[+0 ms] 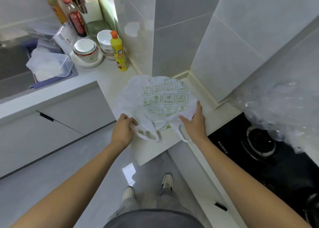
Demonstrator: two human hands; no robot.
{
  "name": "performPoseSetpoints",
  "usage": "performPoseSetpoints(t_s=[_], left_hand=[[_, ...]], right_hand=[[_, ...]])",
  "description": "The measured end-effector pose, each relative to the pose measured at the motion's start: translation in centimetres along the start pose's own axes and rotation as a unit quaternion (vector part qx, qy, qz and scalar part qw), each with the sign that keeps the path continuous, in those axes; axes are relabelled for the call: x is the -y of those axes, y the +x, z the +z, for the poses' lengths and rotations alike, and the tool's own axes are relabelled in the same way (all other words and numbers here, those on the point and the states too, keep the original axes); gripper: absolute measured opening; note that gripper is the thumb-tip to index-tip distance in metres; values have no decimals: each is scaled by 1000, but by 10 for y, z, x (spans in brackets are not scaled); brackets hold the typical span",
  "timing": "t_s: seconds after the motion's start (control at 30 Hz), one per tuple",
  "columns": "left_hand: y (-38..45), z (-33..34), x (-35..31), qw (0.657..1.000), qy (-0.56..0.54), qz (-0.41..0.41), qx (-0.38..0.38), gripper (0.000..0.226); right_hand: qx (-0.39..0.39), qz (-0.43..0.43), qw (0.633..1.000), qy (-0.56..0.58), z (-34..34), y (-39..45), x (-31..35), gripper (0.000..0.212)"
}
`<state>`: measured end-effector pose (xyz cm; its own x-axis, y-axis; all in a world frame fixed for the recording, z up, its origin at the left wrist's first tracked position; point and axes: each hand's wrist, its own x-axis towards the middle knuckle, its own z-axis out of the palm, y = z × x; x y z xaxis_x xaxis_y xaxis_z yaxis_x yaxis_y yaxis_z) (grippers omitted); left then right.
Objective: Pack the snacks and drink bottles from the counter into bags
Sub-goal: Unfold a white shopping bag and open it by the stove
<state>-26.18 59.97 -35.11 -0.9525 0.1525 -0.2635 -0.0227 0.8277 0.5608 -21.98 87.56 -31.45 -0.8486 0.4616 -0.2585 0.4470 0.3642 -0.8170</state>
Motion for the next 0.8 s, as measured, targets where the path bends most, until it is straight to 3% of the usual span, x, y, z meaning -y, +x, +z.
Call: performPoseSetpoints(t_s=[0.13, 0.17, 0.23, 0.27, 0.33, 0.47, 0.63, 0.8], left_hand=[[-5, -22, 6, 991, 86, 97, 18, 33], [-8, -27, 6, 989, 91, 116, 0, 27], [-12, -35, 4, 985, 85, 141, -42, 19], [-15, -39, 3, 983, 80, 152, -62, 20], [-19, -46, 0, 973, 90, 192, -95, 18], [-30, -60, -22, 952, 83, 276, -101, 13], [-53, -64, -75, 950, -62, 304, 33, 19], [-88, -45, -144, 926, -119, 345, 96, 25]], right_hand=[[-48, 31, 997, 45, -8, -21, 15, 90], [-66, 34, 996, 49, -9, -27, 19, 76], [-114, 34, 992, 44, -10, -36, 14, 30], [-131, 30, 990, 52, -11, -42, 11, 23], [-156, 31, 985, 67, -13, -56, 7, 45], [-197, 14, 979, 54, -32, -86, 4, 44], [-234, 15, 969, 71, -71, -130, -4, 49], [-283, 32, 956, 73, -126, -188, -15, 46]])
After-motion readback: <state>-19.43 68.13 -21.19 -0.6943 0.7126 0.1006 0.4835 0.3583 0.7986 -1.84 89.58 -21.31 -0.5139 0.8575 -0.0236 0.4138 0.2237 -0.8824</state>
